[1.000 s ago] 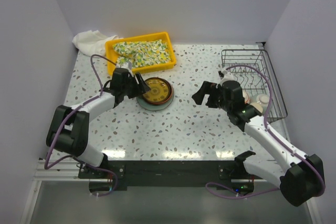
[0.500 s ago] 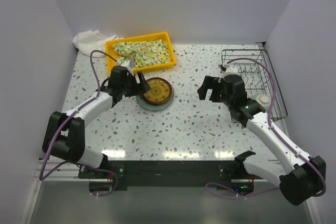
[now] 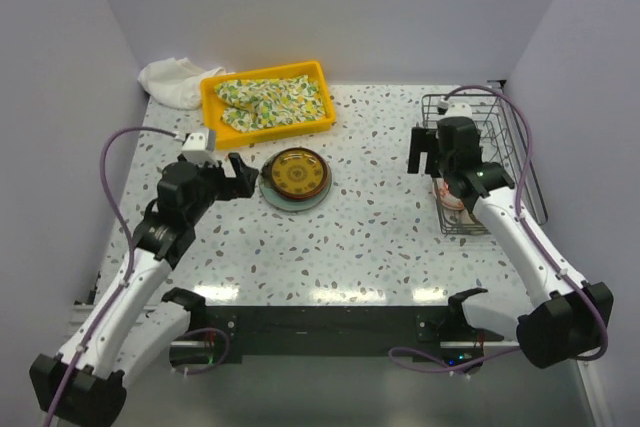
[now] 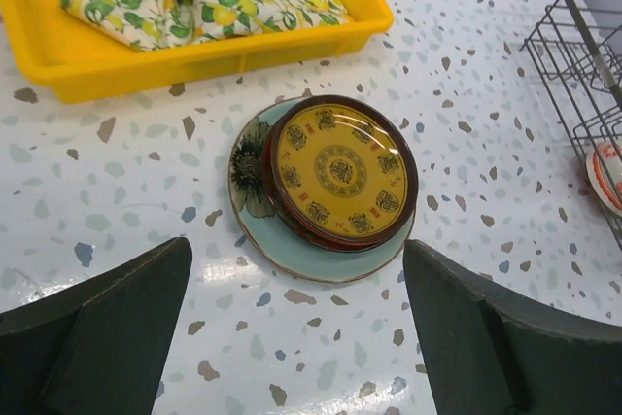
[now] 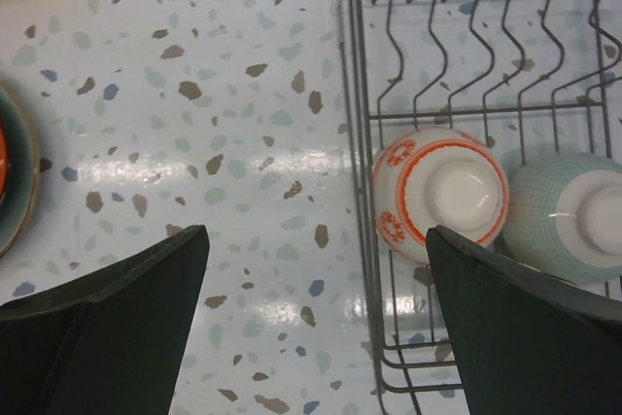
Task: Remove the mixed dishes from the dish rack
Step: Pick up the cup from the dish rack.
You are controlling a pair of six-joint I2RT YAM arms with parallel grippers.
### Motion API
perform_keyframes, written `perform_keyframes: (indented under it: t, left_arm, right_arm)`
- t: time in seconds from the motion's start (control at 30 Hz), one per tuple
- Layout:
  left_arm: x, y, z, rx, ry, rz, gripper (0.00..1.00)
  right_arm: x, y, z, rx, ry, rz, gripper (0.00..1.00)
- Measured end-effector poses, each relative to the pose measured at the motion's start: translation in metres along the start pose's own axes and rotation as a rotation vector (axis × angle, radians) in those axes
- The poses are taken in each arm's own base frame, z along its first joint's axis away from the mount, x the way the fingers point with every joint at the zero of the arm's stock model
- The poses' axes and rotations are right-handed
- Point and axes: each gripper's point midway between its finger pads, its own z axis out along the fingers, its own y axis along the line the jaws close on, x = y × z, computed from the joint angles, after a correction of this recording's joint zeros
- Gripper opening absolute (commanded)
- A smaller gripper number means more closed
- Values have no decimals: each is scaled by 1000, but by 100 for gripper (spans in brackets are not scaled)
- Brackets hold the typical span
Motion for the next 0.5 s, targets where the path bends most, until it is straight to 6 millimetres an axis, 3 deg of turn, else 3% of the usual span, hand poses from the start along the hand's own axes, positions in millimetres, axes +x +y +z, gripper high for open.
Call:
perform_keyframes:
  t: [0.07, 0.23, 0.5]
  left_arm:
    - [4, 8, -18, -20, -55, 2, 99]
    - [19, 25, -41, -59, -124, 5, 100]
    - [25, 38, -50, -99, -171, 27, 100]
  right_arm:
    - [-1, -22, 4, 55, 12, 31, 99]
    - [3, -66, 14, 174, 60, 89, 99]
    - [20, -108, 38, 262, 163, 173, 98]
